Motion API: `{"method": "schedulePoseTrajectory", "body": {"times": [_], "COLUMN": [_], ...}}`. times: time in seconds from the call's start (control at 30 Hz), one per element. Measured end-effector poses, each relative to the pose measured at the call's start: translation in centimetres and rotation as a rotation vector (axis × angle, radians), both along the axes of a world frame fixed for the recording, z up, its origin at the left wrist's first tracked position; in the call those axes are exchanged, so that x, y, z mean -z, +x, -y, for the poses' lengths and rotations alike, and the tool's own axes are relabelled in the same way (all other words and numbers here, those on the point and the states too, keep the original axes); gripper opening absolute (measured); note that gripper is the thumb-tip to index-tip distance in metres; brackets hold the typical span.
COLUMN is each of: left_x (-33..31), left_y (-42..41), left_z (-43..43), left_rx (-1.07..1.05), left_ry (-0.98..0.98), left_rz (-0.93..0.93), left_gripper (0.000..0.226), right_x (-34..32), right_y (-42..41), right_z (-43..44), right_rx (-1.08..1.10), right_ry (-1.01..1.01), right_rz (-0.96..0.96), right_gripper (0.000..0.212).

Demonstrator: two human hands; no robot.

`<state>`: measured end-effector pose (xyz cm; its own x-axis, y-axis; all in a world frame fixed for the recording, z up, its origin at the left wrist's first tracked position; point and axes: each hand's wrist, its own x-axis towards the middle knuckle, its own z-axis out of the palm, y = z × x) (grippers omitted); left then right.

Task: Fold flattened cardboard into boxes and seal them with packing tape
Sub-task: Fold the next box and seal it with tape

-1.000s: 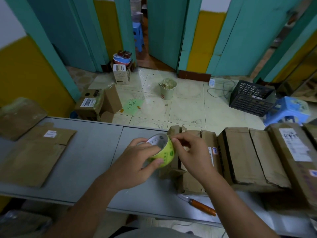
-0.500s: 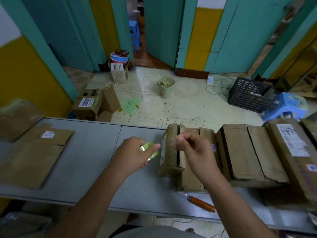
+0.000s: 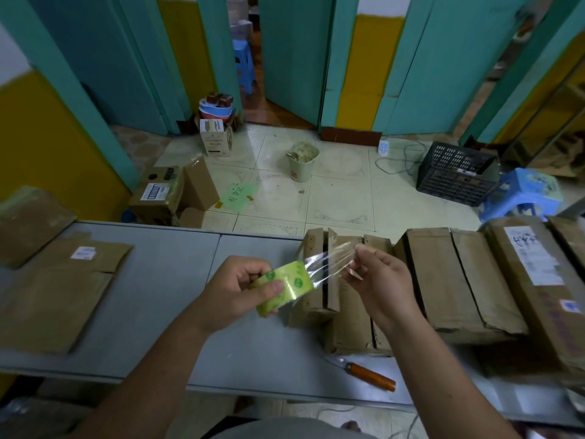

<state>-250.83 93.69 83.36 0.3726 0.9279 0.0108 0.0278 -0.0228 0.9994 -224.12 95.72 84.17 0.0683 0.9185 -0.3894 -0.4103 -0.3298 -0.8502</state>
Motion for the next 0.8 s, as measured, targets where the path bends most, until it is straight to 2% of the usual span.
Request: {"method": "schedulePoseTrajectory", "body": {"times": [0.13, 0.27, 0.4, 0.5, 0.6, 0.8], "left_x": [0.6, 1.8, 2.3, 1.8, 1.6, 1.5], "left_y": [-1.2, -3.0, -4.0, -3.9, -2.5, 1.2], "left_z": [-0.8, -2.0, -5.0, -8.3, -12.4, -19.9], "left_rx": [-0.061, -0.111, -0.103, -0.009, 0.214, 0.523], "left_ry": [0.050, 0.049, 0.041, 0.029, 0.120, 0.188], "left_rz": [-0.173, -0.500, -0.834, -0.952, -1.089, -1.197], "left_gripper": [0.033, 0.058, 0.068, 0.062, 0.082, 0.098], "right_x": [-0.4, -1.1, -0.4, 1.0, 2.2, 4.1], "right_y": [0.6, 1.4, 0.3, -0.9, -2.1, -3.9], "right_z": [-0.1, 0.3, 2.7, 4.9, 5.9, 5.2], "right_rx": [0.012, 0.021, 0.077, 0.195, 0.285, 0.413], "right_ry": [0.109, 0.208, 0.130, -0.109, -0.336, -0.375], "right_rz": [0.136, 0.241, 0.269, 0.115, -0.061, -0.230], "right_gripper": [0.019, 0.022, 0.018, 0.021, 0.021, 0.026]}}
